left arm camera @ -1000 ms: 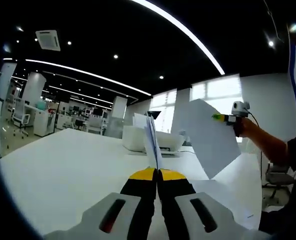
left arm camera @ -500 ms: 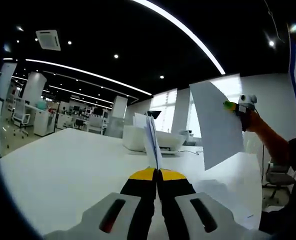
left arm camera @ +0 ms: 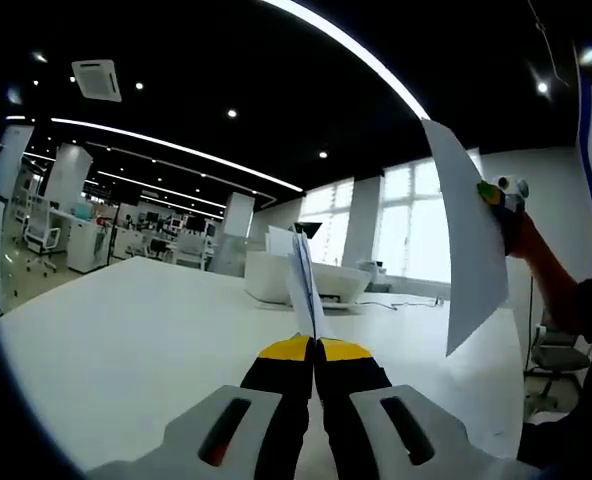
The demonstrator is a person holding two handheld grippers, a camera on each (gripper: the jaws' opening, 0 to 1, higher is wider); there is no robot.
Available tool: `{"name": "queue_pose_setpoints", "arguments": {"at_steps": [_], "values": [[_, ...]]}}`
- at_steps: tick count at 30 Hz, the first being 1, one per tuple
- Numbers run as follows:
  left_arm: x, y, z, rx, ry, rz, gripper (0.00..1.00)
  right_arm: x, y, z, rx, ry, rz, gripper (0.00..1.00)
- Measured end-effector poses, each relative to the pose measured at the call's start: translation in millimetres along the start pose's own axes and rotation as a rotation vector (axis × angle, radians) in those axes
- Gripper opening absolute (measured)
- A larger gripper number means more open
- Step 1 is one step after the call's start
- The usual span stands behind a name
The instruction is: Organize the stack of printing papers by aligning and flattening the scattered papers on the table
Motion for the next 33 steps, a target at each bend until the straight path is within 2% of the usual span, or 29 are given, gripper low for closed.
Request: {"name": "queue_pose_setpoints", "arguments": {"at_steps": [13, 16, 17, 21, 22, 24, 26, 29, 33], "values": [[0.6, -0.3, 0, 0.000, 0.005, -0.002, 0.07, -35, 11.9, 22, -0.035, -0.092, 0.044, 0.20], [0.2, -0.2, 0, -0.001, 0.005, -0.002, 0.07, -47, 9.5, 30, -0.008, -0.154, 0.095, 0.20], [0.0, -0.2, 0, -0.001, 0.005, -0.001, 0.07, -50, 10.1, 32, 0.000, -0.176, 0.135, 0.20], [-0.1, 0.0, 0, -0.002, 0.005, -0.001, 0.07, -49, 15.6, 45, 0.034, -0.207, 0.217, 0.20], [-0.2, 0.0, 0, -0.002, 0.004, -0.001, 0.07, -47, 21.0, 51, 0.033, -0.214, 0.228, 0.20], [-0.3, 0.0, 1, -0.002, 0.004, -0.001, 0.07, -42, 42.6, 66, 0.000, -0.220, 0.294, 0.21], [-0.5, -0.1, 0, -0.001, 0.004, -0.002, 0.07, -35, 65.5, 81, -0.034, -0.222, 0.315, 0.22], [-0.1, 0.0, 0, -0.003, 0.005, -0.001, 0.07, -28, 102.6, 99, -0.119, -0.213, 0.258, 0.22], [0.2, 0.2, 0, -0.006, 0.006, 0.000, 0.07, -21, 124.7, 114, -0.140, -0.192, 0.202, 0.23]]}}
Point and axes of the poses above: the point that each gripper's makers call its tool centre point, and the gripper's own axes: z roughly forward along the fingers, x roughly to its right, y roughly out of its underside, the point moved 4 cm from there along -z, roughly backward along the fingers, and after that the axes turned 5 degrees about -z, right-handed, at the moved point
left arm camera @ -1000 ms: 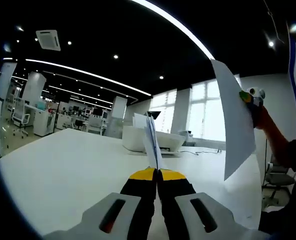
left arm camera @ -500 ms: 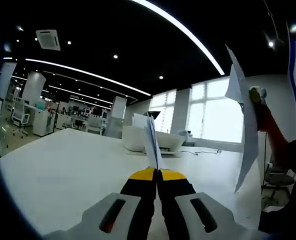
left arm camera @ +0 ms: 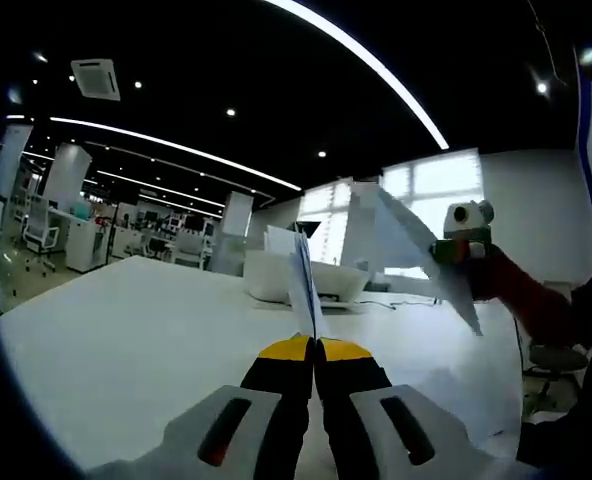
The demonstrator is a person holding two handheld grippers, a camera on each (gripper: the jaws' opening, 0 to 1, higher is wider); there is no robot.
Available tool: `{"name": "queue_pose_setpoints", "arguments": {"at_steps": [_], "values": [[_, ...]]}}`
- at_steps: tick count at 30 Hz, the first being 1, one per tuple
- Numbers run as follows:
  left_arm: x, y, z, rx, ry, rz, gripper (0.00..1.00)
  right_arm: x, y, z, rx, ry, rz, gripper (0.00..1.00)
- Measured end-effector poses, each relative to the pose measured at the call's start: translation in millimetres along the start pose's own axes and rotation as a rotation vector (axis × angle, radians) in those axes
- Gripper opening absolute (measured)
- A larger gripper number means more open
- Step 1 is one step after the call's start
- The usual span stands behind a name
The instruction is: Organize the stack of printing papers by aligning and flattening the scattered papers on the table
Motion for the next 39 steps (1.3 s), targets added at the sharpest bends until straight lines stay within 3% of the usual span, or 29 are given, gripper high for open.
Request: {"name": "queue_pose_setpoints", "arguments": {"at_steps": [3, 11, 19, 24, 32, 39], "values": [[0.3, 0.0, 0, -0.001, 0.002, 0.000, 0.07, 13, 6.8, 8, -0.010, 0.043, -0.073, 0.23], [0.9, -0.1, 0, -0.002, 0.005, -0.001, 0.07, 36, 13.2, 18, 0.036, 0.100, -0.232, 0.25], [0.7, 0.5, 0, -0.006, -0.001, -0.001, 0.07, 42, 23.8, 24, 0.052, 0.126, -0.372, 0.25], [1.0, 0.7, 0, -0.008, -0.004, 0.002, 0.07, 51, 31.4, 20, 0.074, 0.181, -0.382, 0.24], [0.2, 0.5, 0, -0.007, -0.005, -0.002, 0.07, 64, 49.3, 16, 0.040, 0.249, -0.405, 0.24], [0.2, 0.8, 0, -0.009, -0.006, -0.005, 0.07, 55, 49.3, 25, 0.066, 0.258, -0.416, 0.22]]}}
Point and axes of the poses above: the point that each gripper's makers call its tool centre point, and the gripper's own axes: z roughly forward along the fingers, x roughly to its right, y roughly out of its underside, the point moved 4 cm from there along -z, roughly backward along the fingers, and after that the axes turned 5 degrees about -z, right-handed, at the moved point
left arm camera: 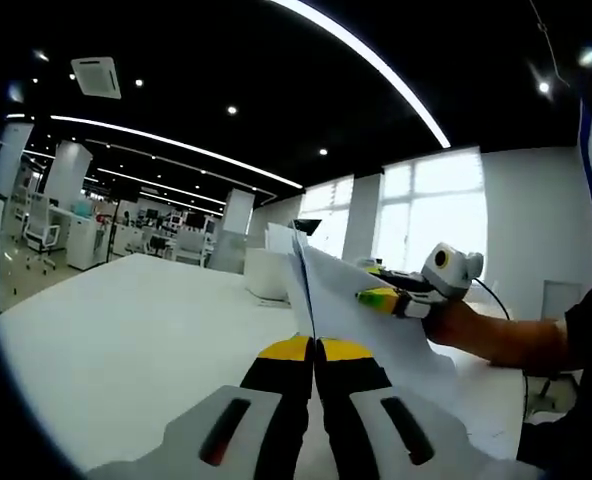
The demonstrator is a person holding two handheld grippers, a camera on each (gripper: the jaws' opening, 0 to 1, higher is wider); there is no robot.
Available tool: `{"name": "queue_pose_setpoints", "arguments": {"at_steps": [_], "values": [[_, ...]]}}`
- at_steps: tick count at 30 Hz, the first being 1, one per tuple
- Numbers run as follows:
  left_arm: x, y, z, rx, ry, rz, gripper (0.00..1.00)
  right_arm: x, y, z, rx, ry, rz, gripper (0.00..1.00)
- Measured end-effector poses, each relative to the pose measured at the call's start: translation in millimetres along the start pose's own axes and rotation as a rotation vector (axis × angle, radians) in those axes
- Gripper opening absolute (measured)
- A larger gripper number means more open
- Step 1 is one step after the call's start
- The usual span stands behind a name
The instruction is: Organize the stack of printing papers by aligning and flattening the scattered papers on the table
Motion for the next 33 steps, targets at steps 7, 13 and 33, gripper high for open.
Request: {"name": "queue_pose_setpoints", "arguments": {"at_steps": [7, 13, 33], "values": [[-0.2, -2.3, -1, 0.015, 0.009, -0.016, 0.08, -15, -5.6, 7, 0.020, -0.020, -0.013, 0.21], [2.3, -5.0, 0, 0.037, 0.038, -0.054, 0.14, -15, -3.0, 7, 0.013, -0.019, -0.002, 0.21], [14.1, -0.9, 5, 0.016, 0.100, -0.057, 0.20, -33, 0.2, 12, 0.013, -0.061, 0.027, 0.22]]}}
Point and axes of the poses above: the point that each gripper's makers call its tool centre point, and the gripper's own axes: z roughly forward along the fingers, x roughly to its right, y roughly out of its underside, the point moved 4 cm from there along -z, roughly backward along the fingers, and after that the axes turned 5 degrees about -z, right-handed, at the moved point
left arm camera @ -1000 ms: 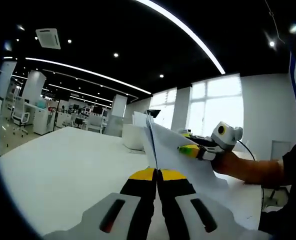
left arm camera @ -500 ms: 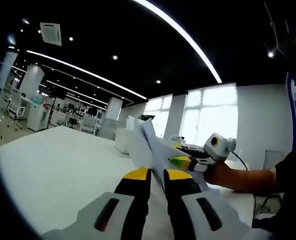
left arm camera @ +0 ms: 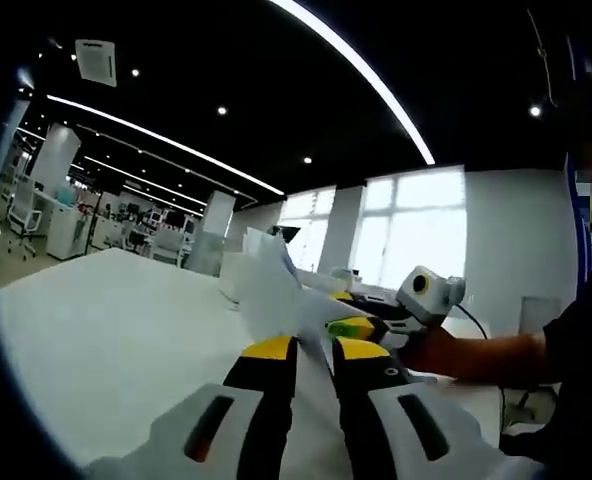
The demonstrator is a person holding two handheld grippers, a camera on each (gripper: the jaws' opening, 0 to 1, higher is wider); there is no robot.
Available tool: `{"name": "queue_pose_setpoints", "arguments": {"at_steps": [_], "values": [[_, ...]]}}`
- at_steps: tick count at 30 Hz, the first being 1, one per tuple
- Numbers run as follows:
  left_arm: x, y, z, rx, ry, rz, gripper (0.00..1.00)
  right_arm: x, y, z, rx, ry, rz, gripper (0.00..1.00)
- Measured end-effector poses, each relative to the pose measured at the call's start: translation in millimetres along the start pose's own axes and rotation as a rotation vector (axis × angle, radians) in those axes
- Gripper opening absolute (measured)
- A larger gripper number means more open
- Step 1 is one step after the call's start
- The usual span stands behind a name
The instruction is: Organize the stack of printing papers by aligning and flattening the scattered papers on the table
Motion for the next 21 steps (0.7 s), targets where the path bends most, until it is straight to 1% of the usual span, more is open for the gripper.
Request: {"name": "queue_pose_setpoints", "arguments": {"at_steps": [2, 3, 4, 8, 13, 17, 19, 20, 21], "values": [[0.1, 1.9, 1, -0.014, -0.005, 0.016, 0.17, -1, -0.9, 0, 0.004, -0.005, -0.005, 0.22], [-0.3, 3.4, 0, -0.026, -0.007, 0.035, 0.11, 0, -0.7, 0, 0.003, -0.007, -0.005, 0.22], [-4.9, 5.6, -1, -0.046, -0.044, 0.090, 0.07, 1, 0.4, -1, -0.001, -0.002, 0.001, 0.23], [-2.5, 4.1, -1, -0.039, -0.033, 0.084, 0.06, 9, -0.3, -8, 0.006, 0.017, 0.016, 0.25], [-3.1, -1.3, -6, -0.004, -0.036, 0.072, 0.06, 22, -5.9, -19, 0.029, 0.059, 0.033, 0.28], [-3.0, -1.3, -5, -0.006, -0.032, 0.074, 0.06, 32, -7.3, -26, 0.045, 0.086, 0.055, 0.31], [-3.4, -1.8, -5, -0.004, -0.030, 0.070, 0.06, 36, -5.8, -28, 0.047, 0.090, 0.076, 0.34], [-3.6, -2.1, -5, -0.002, -0.028, 0.069, 0.06, 37, -4.9, -29, 0.047, 0.088, 0.087, 0.37], [-3.6, -2.5, -6, 0.000, -0.026, 0.068, 0.06, 38, -3.5, -29, 0.049, 0.087, 0.106, 0.43]]}}
Point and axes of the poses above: the point that each gripper's makers call its tool centre point, and the gripper's own axes: z roughly forward along the fingers, x roughly to its right, y roughly out of its underside, the point moved 4 cm from there along -z, roughly backward along the fingers, and after that the axes turned 5 degrees about -z, right-handed, at the moved point
